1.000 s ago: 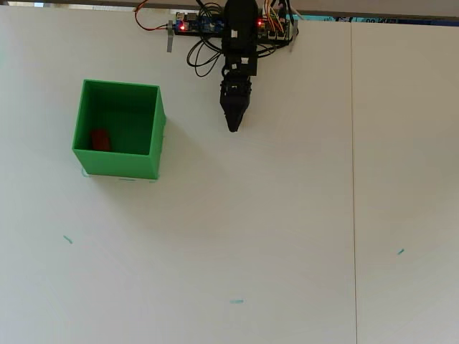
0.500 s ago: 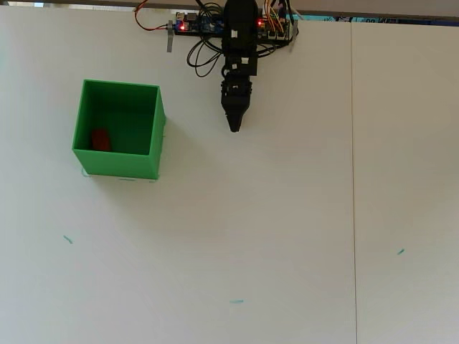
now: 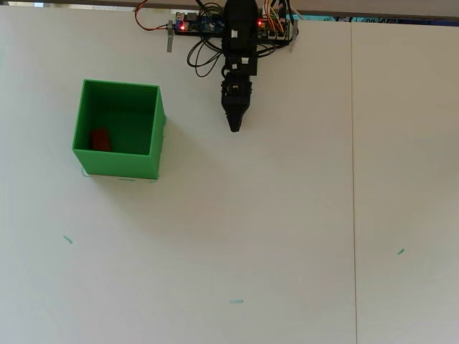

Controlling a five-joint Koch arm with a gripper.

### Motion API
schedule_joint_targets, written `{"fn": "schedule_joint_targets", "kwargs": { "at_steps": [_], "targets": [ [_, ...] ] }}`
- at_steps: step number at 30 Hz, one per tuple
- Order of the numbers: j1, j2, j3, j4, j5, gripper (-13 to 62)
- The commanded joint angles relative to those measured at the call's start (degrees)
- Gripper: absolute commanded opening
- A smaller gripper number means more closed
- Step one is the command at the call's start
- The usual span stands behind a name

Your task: Grasp a red block and put it in the green bin.

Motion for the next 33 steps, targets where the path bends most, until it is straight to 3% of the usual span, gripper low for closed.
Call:
{"fn": "schedule_joint_targets", "kwargs": {
  "at_steps": [1, 33],
  "targets": [
    [-0.79, 5.10, 3.60, 3.52, 0.00, 34.6],
    [-0.09, 5.10, 3.60, 3.52, -0.62, 34.6]
  ]
}}
